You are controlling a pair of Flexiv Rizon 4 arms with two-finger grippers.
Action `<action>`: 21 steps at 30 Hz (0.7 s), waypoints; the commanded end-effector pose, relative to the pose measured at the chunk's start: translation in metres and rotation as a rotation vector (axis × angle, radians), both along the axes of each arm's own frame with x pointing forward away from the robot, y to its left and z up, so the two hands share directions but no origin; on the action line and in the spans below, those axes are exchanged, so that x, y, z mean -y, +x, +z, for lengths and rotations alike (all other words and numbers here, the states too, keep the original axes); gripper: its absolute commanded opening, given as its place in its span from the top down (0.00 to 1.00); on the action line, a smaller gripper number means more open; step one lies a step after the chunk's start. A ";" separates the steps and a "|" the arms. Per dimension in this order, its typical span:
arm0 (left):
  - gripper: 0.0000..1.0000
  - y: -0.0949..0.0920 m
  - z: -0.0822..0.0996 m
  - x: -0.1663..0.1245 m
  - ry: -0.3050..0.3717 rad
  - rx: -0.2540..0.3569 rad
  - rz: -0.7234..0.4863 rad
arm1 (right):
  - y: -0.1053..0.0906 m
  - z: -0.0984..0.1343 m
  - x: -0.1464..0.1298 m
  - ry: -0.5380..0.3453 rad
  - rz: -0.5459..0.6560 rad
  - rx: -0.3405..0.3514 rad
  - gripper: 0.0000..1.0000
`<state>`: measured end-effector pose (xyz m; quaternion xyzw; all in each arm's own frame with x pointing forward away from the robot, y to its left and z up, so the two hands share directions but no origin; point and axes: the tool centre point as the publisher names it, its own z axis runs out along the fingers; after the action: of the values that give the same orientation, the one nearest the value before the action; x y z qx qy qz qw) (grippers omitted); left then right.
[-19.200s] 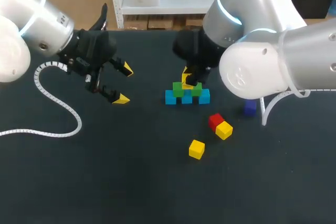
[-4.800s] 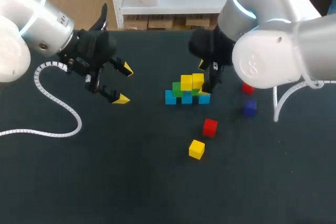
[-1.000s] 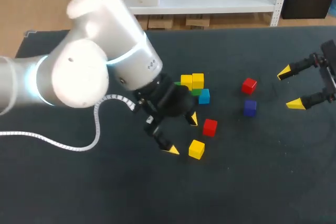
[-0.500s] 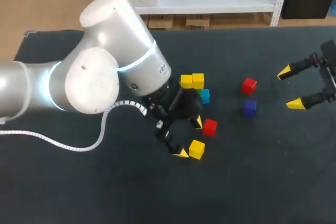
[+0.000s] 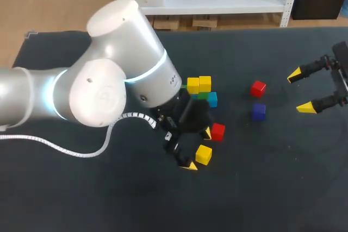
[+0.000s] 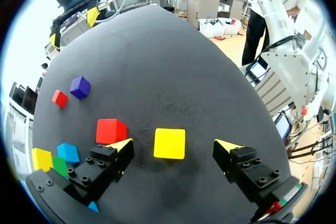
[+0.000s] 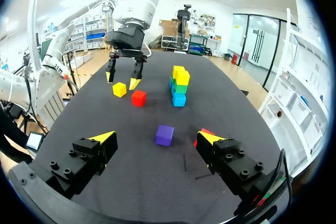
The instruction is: Place the blue cubes, place green cubes on the blue cubes, place the yellow cubes on the green cubes, then place the red cubes on the yellow cubes, and place purple cube on the red cubes.
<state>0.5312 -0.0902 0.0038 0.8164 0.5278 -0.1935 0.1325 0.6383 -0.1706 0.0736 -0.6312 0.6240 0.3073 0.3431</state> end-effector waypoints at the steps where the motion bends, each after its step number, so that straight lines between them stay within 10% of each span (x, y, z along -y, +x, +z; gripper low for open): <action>1: 0.04 0.003 -0.003 0.005 0.019 -0.007 0.009 | 0.000 0.000 0.000 0.002 0.000 0.001 0.00; 5: 0.20 0.004 -0.005 0.007 0.042 -0.019 0.022 | 0.000 0.000 0.000 0.002 0.000 0.001 0.00; 8: 0.53 0.004 -0.008 0.007 0.044 -0.026 0.033 | 0.000 0.000 0.000 0.002 0.000 0.001 0.00; 12: 0.63 0.006 -0.011 0.006 0.041 -0.030 0.049 | 0.000 0.000 0.000 0.002 0.000 0.001 0.00; 16: 1.00 0.010 -0.014 -0.001 0.040 -0.035 0.085 | 0.000 0.000 0.000 0.002 0.000 0.001 0.00; 21: 1.00 0.016 -0.010 -0.018 0.068 -0.029 0.139 | 0.000 0.000 0.000 0.002 0.000 0.001 0.00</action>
<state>0.5482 -0.0818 -0.0096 0.7813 0.5863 -0.1834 0.1105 0.6382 -0.1706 0.0735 -0.6312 0.6239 0.3074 0.3432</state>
